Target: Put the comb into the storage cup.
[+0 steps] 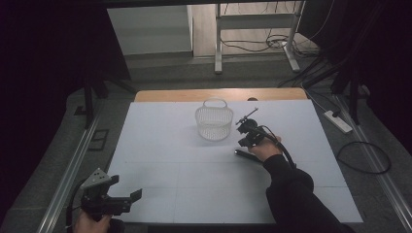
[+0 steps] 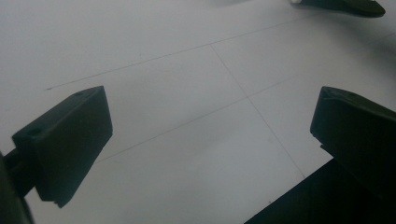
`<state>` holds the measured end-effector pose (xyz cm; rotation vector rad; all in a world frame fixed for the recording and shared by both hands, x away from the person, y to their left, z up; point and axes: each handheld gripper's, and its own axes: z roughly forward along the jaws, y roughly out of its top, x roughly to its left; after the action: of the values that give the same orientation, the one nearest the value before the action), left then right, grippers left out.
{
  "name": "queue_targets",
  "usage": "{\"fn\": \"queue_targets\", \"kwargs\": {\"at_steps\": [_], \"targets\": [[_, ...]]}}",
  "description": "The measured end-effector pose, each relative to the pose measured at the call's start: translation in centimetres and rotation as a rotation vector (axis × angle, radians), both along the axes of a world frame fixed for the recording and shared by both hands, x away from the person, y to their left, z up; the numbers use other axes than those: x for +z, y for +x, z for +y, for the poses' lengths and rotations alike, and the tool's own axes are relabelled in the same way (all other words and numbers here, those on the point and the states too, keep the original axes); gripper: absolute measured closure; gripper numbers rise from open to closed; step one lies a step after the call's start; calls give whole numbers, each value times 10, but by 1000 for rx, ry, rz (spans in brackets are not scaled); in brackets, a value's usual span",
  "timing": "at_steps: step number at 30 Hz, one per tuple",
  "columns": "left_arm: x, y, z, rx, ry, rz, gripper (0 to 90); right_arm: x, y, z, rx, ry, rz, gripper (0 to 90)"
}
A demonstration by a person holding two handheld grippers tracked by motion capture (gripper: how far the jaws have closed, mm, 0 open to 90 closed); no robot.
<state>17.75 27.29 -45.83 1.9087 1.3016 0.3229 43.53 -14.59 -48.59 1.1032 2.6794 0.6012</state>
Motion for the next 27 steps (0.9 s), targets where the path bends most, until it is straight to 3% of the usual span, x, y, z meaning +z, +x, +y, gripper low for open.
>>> {"fn": "queue_targets", "kwargs": {"at_steps": [15,27], "targets": [[0,0,0,0,-2,0,0,-16,0,3,-5,0,11,891],[0,0,0,1,-2,3,0,-15,-7,10,37,11,11,891]]}}
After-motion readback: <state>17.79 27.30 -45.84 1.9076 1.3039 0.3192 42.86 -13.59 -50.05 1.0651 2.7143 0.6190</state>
